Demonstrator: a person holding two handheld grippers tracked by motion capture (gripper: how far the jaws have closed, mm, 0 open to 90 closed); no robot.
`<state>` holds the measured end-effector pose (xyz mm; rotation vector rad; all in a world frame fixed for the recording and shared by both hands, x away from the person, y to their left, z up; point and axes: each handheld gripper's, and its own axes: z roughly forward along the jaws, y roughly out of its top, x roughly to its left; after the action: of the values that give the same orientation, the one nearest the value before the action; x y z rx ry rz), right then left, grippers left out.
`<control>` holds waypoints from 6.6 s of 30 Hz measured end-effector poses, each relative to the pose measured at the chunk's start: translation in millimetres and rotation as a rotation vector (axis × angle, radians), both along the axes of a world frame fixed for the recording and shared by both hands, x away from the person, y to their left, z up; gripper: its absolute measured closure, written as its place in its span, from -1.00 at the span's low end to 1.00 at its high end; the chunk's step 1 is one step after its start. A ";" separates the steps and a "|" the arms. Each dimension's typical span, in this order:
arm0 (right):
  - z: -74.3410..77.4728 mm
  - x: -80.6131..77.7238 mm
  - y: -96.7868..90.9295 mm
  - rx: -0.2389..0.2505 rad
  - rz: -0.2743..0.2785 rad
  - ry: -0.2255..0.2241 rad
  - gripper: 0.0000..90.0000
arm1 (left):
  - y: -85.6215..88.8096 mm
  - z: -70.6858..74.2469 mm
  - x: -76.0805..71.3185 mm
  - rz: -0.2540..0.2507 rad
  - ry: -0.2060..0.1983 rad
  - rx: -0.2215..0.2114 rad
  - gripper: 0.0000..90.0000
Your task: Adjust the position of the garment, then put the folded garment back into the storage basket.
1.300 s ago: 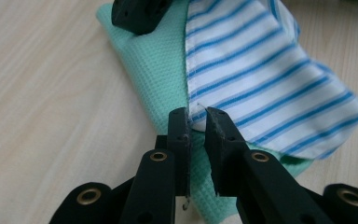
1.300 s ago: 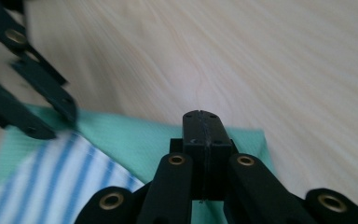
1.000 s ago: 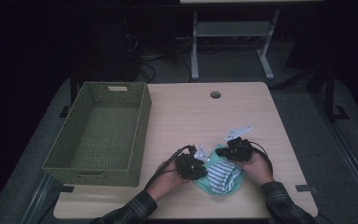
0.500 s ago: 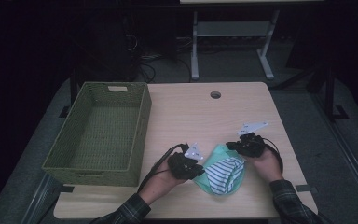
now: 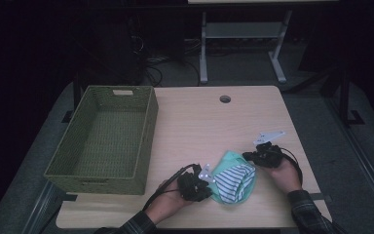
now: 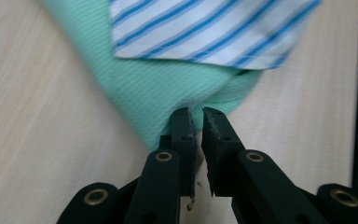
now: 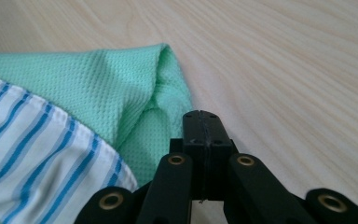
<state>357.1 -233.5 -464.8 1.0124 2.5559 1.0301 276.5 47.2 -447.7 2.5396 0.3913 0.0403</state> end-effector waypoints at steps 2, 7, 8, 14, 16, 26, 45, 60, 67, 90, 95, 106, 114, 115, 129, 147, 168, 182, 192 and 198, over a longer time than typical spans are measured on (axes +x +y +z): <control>0.0 -1.6 -0.5 -0.003 0.004 0.003 0.99 | 1.5 -1.2 3.5 0.014 -0.004 0.006 0.85; 0.2 -5.6 -3.3 -0.002 0.001 0.007 0.99 | 4.3 -2.8 13.7 0.040 -0.027 0.024 0.87; 0.2 -5.6 -4.3 -0.007 0.009 0.000 0.99 | 4.9 -2.7 16.0 0.047 -0.026 0.026 0.87; 0.8 -13.1 -9.8 -0.002 0.000 0.014 1.00 | 7.9 -1.5 32.0 0.075 -0.033 0.022 0.99; 0.7 -15.1 -12.1 -0.004 0.008 0.014 1.00 | 8.4 -0.4 37.2 0.089 -0.029 0.021 0.99; -0.2 -30.9 -18.4 0.011 0.021 0.041 1.00 | 9.5 -0.3 60.7 0.139 -0.037 0.014 1.00; 7.4 -54.5 -8.4 0.062 0.063 0.031 1.00 | 19.3 10.8 98.9 0.223 -0.050 -0.055 0.99; 15.1 2.2 2.5 0.089 0.010 -0.018 1.00 | 27.8 32.6 36.3 0.098 0.006 -0.164 0.99; 5.7 17.3 16.0 0.084 0.029 -0.001 1.00 | 8.7 20.4 17.7 0.025 0.048 -0.148 0.99; 0.0 -0.2 17.0 0.050 0.058 0.032 1.00 | 2.9 -5.3 35.5 0.075 0.012 -0.032 0.99; 1.0 -9.5 17.6 0.047 0.079 0.036 1.00 | 14.8 -2.5 46.9 0.129 -0.010 -0.046 0.99; 4.4 -24.8 15.1 0.064 0.083 0.020 0.86 | 28.9 11.4 54.6 0.158 -0.011 -0.094 0.92; 0.3 -26.1 -5.4 0.081 -0.003 -0.009 0.06 | 32.3 22.8 57.0 0.134 -0.006 -0.139 0.41; -1.1 -26.1 -8.8 0.074 -0.013 -0.025 -0.02 | 31.2 23.6 56.8 0.135 -0.006 -0.150 0.29; -15.3 -17.1 -20.4 0.021 -0.118 -0.059 -0.61 | 5.9 15.3 56.6 0.076 -0.003 -0.081 -0.44; -17.5 -16.4 -20.1 0.036 -0.117 -0.069 -0.64 | -14.8 1.8 60.7 0.019 -0.016 0.050 -0.57; -17.6 -16.1 -19.2 0.038 -0.125 -0.067 -0.63 | -27.6 2.1 65.4 -0.020 -0.002 0.176 -0.26; -17.5 -15.9 -19.0 0.037 -0.127 -0.065 -0.63 | -28.2 6.2 74.2 -0.038 0.007 0.180 0.64; -17.3 -15.6 -18.7 0.036 -0.132 -0.058 -0.68 | -24.1 9.3 76.5 -0.015 0.014 0.151 0.71; -17.5 -15.3 -18.6 0.034 -0.133 -0.058 -0.70 | -19.6 20.9 75.4 -0.006 0.002 0.119 0.71</control>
<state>341.8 -252.1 -482.3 1.1276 2.3964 1.0539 351.9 27.6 -426.8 2.6585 0.3932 0.0614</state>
